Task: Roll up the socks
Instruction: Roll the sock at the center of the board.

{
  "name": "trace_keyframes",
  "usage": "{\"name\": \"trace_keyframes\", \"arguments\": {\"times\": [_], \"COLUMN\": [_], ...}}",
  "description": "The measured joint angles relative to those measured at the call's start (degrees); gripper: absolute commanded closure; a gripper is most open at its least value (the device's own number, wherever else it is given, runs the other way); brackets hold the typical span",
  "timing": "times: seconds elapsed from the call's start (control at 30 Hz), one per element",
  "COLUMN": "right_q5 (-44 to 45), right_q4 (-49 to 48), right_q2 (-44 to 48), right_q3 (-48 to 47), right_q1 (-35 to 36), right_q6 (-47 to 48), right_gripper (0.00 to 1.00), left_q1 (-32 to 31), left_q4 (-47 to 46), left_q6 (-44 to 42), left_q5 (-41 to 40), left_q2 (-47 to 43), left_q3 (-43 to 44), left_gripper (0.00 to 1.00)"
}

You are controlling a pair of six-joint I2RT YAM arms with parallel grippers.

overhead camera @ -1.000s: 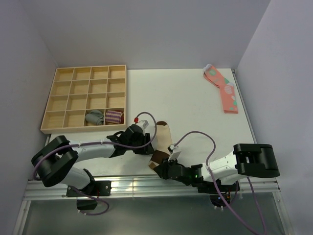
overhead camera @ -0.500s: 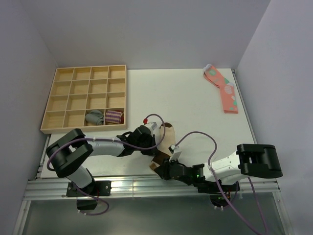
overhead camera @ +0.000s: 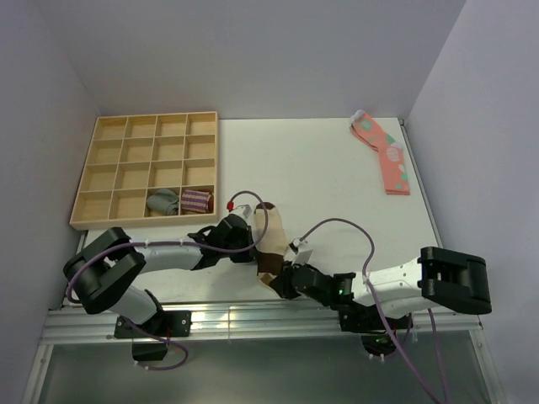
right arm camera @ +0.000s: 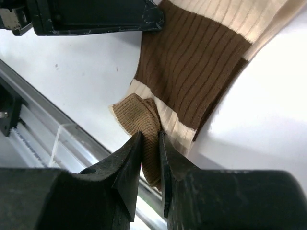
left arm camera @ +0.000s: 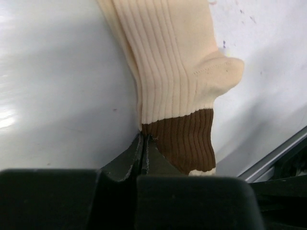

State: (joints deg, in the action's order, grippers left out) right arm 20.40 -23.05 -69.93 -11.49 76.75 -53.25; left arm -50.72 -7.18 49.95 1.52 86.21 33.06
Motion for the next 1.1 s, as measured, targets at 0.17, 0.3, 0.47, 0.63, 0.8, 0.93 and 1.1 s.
{"name": "trace_keyframes", "arguments": {"times": [0.17, 0.3, 0.47, 0.63, 0.8, 0.93, 1.1], "right_q5": [-5.33, -9.57, -14.03, -19.23, -25.18, -29.53, -35.04], "right_q4": [2.05, 2.19, 2.14, 2.1, 1.81, 1.31, 1.33], "right_q2": [-3.28, -6.64, -8.44, -8.55, -9.14, -10.05, -11.41], "right_q3": [-4.26, -7.39, -9.07, -9.09, -9.09, -9.25, -9.84], "right_q1": [-3.78, -4.68, -6.12, -8.79, -12.44, -14.86, -18.05], "right_q6": [5.77, 9.6, 12.76, 13.75, 13.68, 13.38, 12.5], "right_gripper": [0.74, 0.75, 0.75, 0.75, 0.75, 0.76, 0.76], "left_q1": [1.44, 1.6, 1.75, 1.97, 2.38, 2.38, 1.97], "left_q4": [0.37, 0.42, 0.59, -0.46, -1.14, -1.51, -5.79], "left_q6": [0.37, 0.31, 0.07, 0.0, -0.04, -0.37, -0.72], "left_q5": [-1.05, -1.53, -1.57, -2.64, -4.79, -6.19, -6.73], "left_q2": [-0.52, -0.26, 1.51, 0.24, -5.25, -10.23, -18.8], "left_q3": [-0.28, 0.04, 1.84, 1.16, -3.65, -7.61, -15.74], "left_gripper": [1.0, 1.0, 0.84, 0.56, 0.56, 0.6, 0.6]}}
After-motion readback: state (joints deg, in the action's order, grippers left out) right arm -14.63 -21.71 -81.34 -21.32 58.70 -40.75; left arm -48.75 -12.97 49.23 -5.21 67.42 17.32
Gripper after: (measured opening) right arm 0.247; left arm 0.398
